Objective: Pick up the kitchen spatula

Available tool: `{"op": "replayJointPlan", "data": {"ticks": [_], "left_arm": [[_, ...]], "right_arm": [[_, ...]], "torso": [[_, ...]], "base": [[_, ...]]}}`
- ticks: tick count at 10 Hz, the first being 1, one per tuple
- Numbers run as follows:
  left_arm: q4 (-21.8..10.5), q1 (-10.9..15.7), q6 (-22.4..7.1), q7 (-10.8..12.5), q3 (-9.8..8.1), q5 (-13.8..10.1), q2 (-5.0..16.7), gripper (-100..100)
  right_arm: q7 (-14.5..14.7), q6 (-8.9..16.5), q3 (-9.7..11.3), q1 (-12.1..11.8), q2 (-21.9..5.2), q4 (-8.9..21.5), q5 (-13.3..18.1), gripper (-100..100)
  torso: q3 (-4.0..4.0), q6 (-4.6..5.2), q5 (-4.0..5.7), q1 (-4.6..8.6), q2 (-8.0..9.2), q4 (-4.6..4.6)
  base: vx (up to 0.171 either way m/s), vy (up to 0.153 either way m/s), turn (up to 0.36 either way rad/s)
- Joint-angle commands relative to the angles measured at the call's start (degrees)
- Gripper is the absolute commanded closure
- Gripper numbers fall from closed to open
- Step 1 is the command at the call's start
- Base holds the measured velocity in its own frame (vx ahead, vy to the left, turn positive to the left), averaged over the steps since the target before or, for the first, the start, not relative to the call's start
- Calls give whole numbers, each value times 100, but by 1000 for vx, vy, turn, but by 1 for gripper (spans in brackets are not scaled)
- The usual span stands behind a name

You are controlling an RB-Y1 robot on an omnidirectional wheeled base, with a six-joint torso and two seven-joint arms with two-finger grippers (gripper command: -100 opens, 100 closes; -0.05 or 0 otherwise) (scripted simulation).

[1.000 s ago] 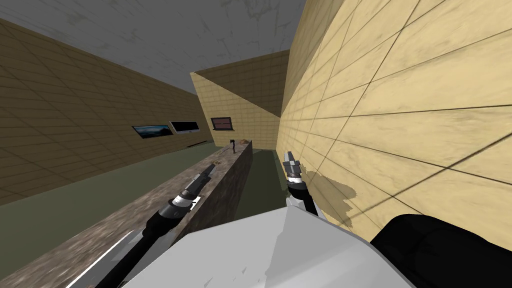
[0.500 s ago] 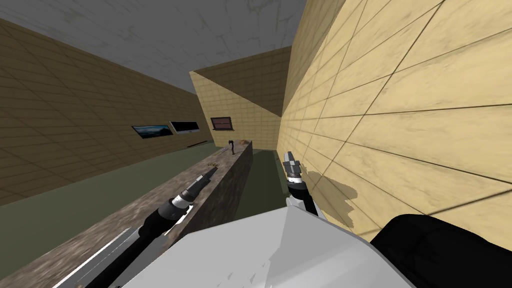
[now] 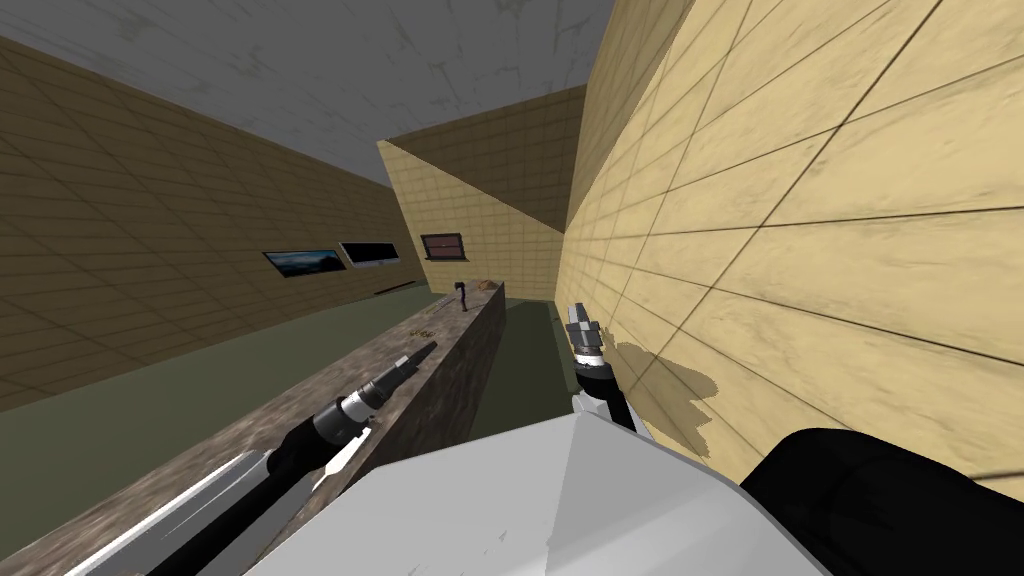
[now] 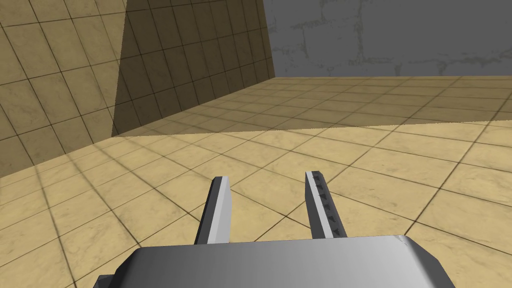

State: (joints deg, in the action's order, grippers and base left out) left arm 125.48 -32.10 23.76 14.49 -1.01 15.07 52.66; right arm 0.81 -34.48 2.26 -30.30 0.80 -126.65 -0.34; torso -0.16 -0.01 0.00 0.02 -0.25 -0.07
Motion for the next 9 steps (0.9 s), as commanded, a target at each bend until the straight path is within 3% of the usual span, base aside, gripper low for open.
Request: {"op": "replayJointPlan", "data": {"ticks": [1, 9], "left_arm": [[-26, 10, -57, 35, 31, 30, 276, -100], [-368, -235, -284, 142, 186, 221, 1611, -100]], "right_arm": [[0, 0, 0, 0, 0, 0, 0, 0], [0, 0, 0, 1, 0, 0, 0, 0]], "torso": [[0, 0, 0, 0, 0, 0], [10, 0, -1, -6, 18, 4]], "base": [[54, -17, 10], [39, -9, 7]]}}
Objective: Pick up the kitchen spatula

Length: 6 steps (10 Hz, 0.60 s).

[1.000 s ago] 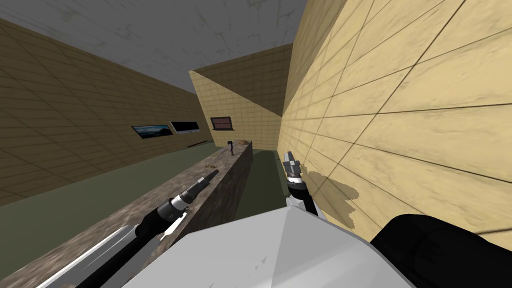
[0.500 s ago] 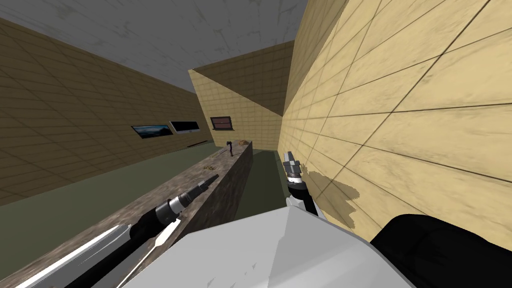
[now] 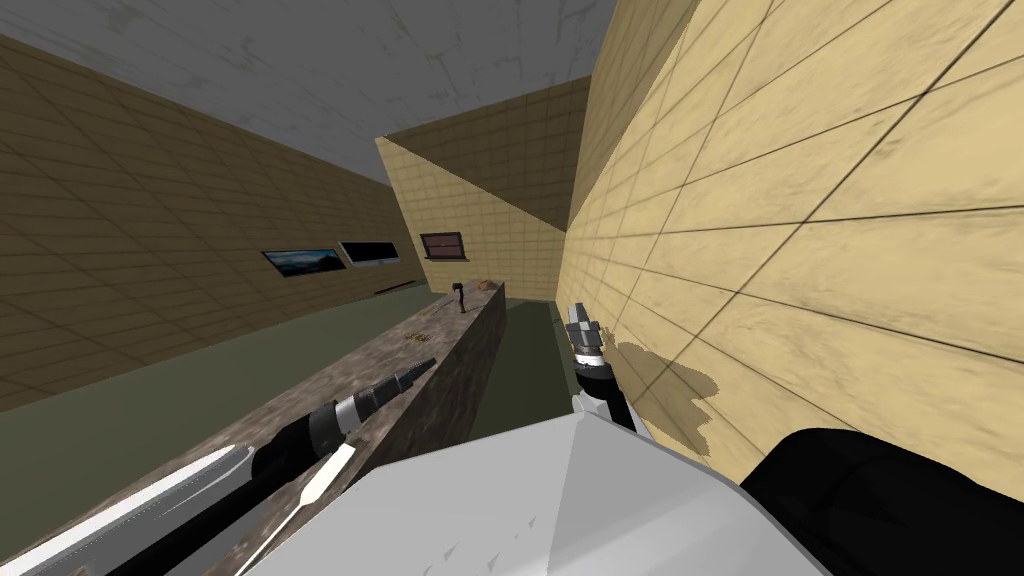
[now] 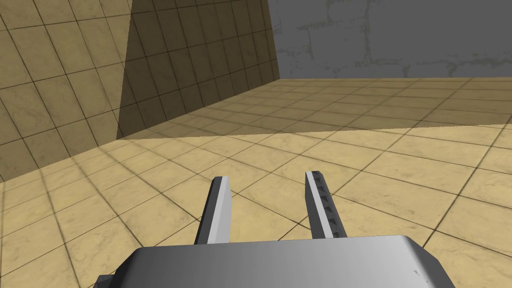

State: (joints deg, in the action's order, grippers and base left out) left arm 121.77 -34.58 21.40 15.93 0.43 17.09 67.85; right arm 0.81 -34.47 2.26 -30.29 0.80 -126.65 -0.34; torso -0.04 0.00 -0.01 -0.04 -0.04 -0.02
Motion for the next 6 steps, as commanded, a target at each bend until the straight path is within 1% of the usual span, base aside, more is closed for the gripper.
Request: {"op": "replayJointPlan", "data": {"ticks": [1, 2, 3, 4, 5, 6], "left_arm": [[-98, -70, -113, 3, 100, 62, 286, -100], [-98, -70, -113, 3, 100, 62, 414, -100], [-202, -159, -180, -2, 166, 102, 612, -100], [-202, -159, -180, -2, 166, 102, 731, -100], [-309, -256, -250, -14, 238, 141, 932, -100], [-309, -256, -250, -14, 238, 141, 1041, -100]], "right_arm": [[0, 0, 0, 0, 0, 0, 0, 0], [0, 0, 0, 0, 0, 0, 0, 0], [0, 0, 0, 0, 0, 0, 0, 0], [0, 0, 0, 0, 0, 0, 0, 0], [0, 0, 0, 0, 0, 0, 0, 0], [0, 0, 0, 0, 0, 0, 0, 0]], "torso": [[0, 0, 0, 0, 0, 0], [2, 0, -1, -2, 3, 1], [3, 0, -1, -3, 5, 1], [5, -1, -1, -5, 9, 2], [6, 0, -1, -4, 10, 3], [8, -1, -2, -6, 14, 3]], "base": [[8, 5, 2], [2, 6, 0], [-7, 10, 0], [-9, 10, 1], [-18, 14, -4], [-18, 12, -1]]}}
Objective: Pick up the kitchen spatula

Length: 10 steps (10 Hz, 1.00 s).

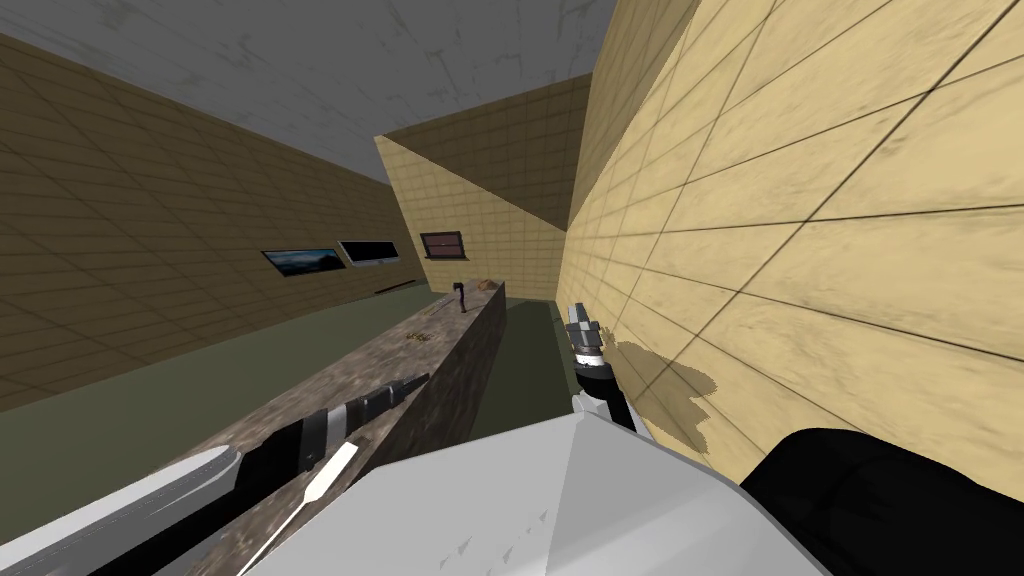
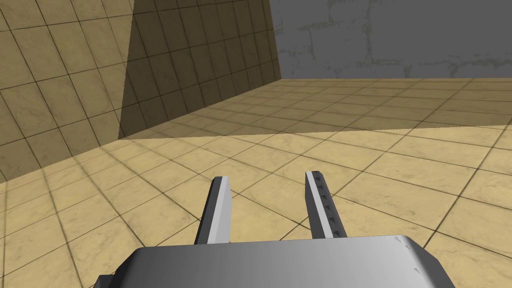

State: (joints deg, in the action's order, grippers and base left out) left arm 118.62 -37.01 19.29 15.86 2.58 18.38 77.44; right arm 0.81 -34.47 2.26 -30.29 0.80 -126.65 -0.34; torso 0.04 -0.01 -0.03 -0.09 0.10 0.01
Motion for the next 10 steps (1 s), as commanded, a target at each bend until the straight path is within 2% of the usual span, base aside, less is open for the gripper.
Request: {"op": "replayJointPlan", "data": {"ticks": [1, 2, 3, 4, 5, 6, 7, 8, 9, 10], "left_arm": [[-104, -116, -109, -26, 101, 49, 286, -100], [-104, -116, -109, -26, 101, 49, 383, -100], [-214, -222, -181, -50, 182, 83, 598, -100], [-214, -222, -181, -50, 182, 83, 673, -100], [-326, -329, -254, -80, 266, 116, 923, -100], [-326, -329, -254, -80, 266, 116, 950, -100], [-438, -438, -327, -114, 350, 147, 1171, -100], [-438, -438, -327, -114, 350, 147, 1214, -100], [-548, -547, -399, -151, 435, 176, 1448, -100], [-548, -547, -399, -151, 435, 176, 1463, -100]], "right_arm": [[0, 0, 0, 0, 0, 0, 0, 0], [0, 0, 0, 0, 0, 0, 0, 0], [0, 0, 0, 0, 0, 0, 0, 0], [0, 0, 0, 0, 0, 0, 0, 0], [0, 0, 0, 0, 0, 0, 0, 0], [0, 0, 0, 0, 0, 0, 0, 0], [0, 0, 0, 0, 0, 0, 0, 0], [0, 0, 0, 0, 0, 0, 0, 0], [0, 0, 0, 0, 0, 0, 0, 0], [0, 0, 0, 0, 0, 0, 0, 0]], "torso": [[0, 0, 0, 0, 0, 0], [2, 0, 0, -2, 3, 0], [2, 0, -1, -2, 4, 1], [3, 0, 0, -3, 5, 1], [3, 0, 0, -3, 5, 1], [6, -1, -2, -8, 11, 2], [6, 0, -2, -5, 11, 3], [6, -1, -1, -5, 11, 3], [6, 0, -1, -2, 10, 3], [7, 0, -1, -5, 12, 3]], "base": [[-29, 18, -3], [-28, 18, -4], [-29, 20, -5], [-28, 19, -3], [-50, 34, -5], [-45, 24, -6], [-43, 24, -8], [-39, 19, -4], [-52, 25, -6], [-49, 25, -9]]}}
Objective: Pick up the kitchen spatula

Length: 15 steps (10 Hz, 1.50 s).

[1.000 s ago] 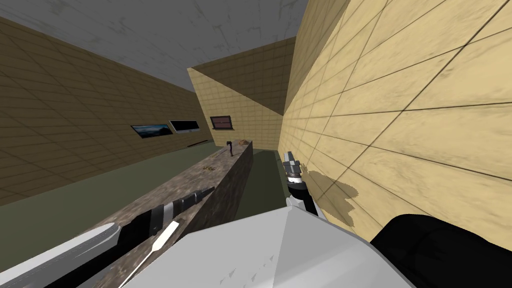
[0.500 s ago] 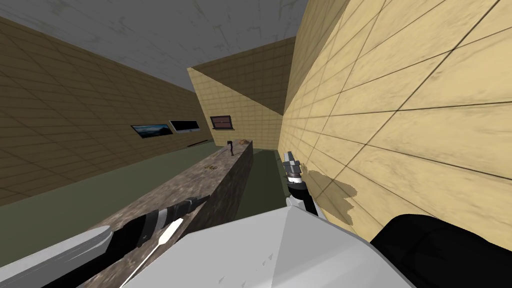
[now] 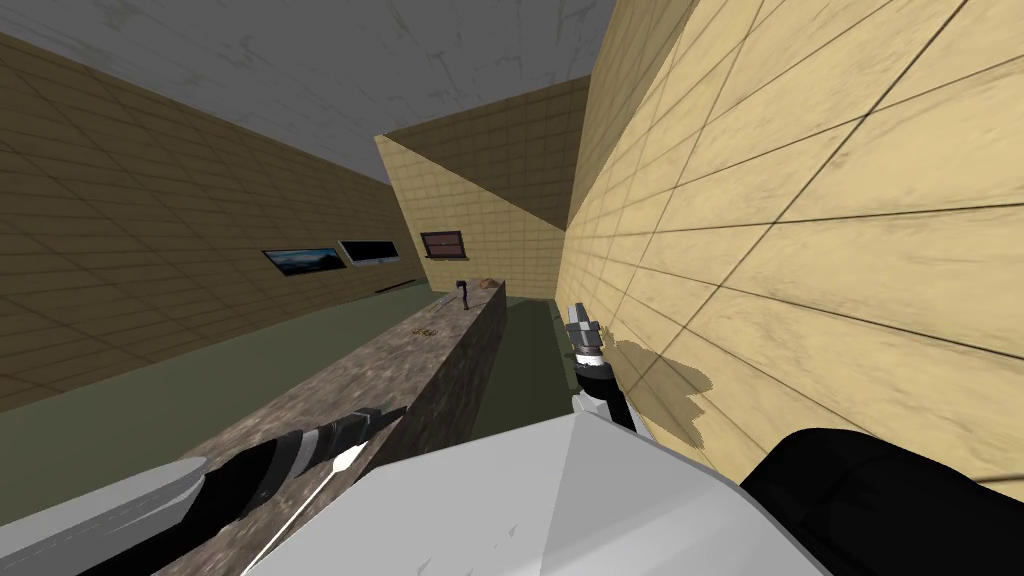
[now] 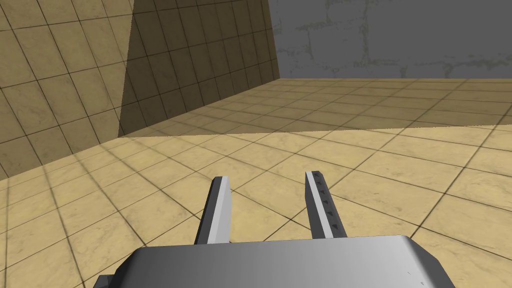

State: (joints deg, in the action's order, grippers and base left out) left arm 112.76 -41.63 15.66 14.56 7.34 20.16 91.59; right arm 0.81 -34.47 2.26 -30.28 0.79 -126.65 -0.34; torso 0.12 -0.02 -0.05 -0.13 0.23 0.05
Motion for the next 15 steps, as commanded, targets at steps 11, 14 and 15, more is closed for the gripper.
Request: {"op": "replayJointPlan", "data": {"ticks": [11, 14, 15], "left_arm": [[-683, -914, -530, -306, 629, 189, 1661, -100], [-744, -1021, -573, -333, 722, 209, 1830, -100], [-744, -1021, -573, -333, 722, 209, 1830, -100]], "right_arm": [[0, 0, 0, 0, 0, 0, 0, 0], [0, 0, 0, 0, 0, 0, 0, 0], [0, 0, 0, 0, 0, 0, 0, 0]], "torso": [[6, 0, 0, 2, 9, 2], [-3, 1, 3, 14, -7, -1], [-6, 1, 2, 13, -11, -2]], "base": [[-67, 25, -7], [-30, -9, -1], [-12, -5, 0]]}}
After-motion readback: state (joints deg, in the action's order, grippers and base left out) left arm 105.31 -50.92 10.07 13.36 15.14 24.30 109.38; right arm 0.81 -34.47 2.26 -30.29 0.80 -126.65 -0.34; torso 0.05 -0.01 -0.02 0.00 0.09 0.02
